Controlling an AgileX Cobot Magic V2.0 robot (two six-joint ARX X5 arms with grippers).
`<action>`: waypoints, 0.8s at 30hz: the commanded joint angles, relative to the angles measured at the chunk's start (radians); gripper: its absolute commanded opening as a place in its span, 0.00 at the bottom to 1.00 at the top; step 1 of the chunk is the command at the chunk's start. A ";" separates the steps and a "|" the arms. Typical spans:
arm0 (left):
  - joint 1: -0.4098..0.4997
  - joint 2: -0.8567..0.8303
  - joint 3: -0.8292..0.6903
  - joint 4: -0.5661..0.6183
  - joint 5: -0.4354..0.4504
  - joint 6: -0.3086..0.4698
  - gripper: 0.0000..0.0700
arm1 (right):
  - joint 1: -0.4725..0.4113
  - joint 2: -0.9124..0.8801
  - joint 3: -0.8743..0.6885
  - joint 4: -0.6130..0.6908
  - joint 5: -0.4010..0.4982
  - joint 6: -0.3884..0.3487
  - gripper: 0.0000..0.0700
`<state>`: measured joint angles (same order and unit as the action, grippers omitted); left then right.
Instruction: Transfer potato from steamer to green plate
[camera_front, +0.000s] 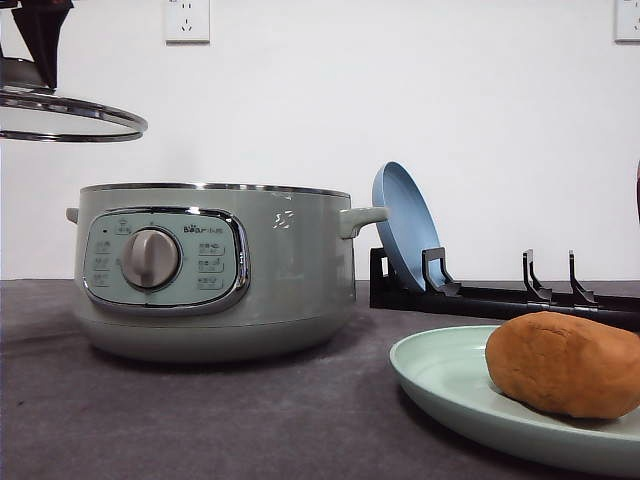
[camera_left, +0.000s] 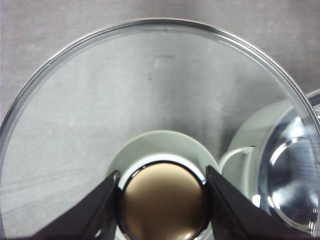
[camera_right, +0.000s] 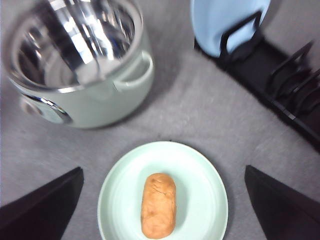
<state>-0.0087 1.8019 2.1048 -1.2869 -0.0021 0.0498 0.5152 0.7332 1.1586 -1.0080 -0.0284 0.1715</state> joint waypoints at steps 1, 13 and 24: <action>-0.011 -0.014 0.044 0.025 0.004 -0.009 0.02 | 0.005 -0.023 0.028 -0.019 0.003 0.034 0.93; -0.090 -0.014 0.044 0.023 0.004 -0.008 0.02 | 0.005 -0.235 0.039 -0.069 0.003 0.137 0.93; -0.150 -0.014 0.044 0.021 0.004 -0.013 0.02 | 0.005 -0.246 0.039 -0.070 0.003 0.139 0.93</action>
<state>-0.1491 1.8015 2.1044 -1.2884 -0.0017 0.0474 0.5152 0.4843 1.1831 -1.0859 -0.0265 0.2966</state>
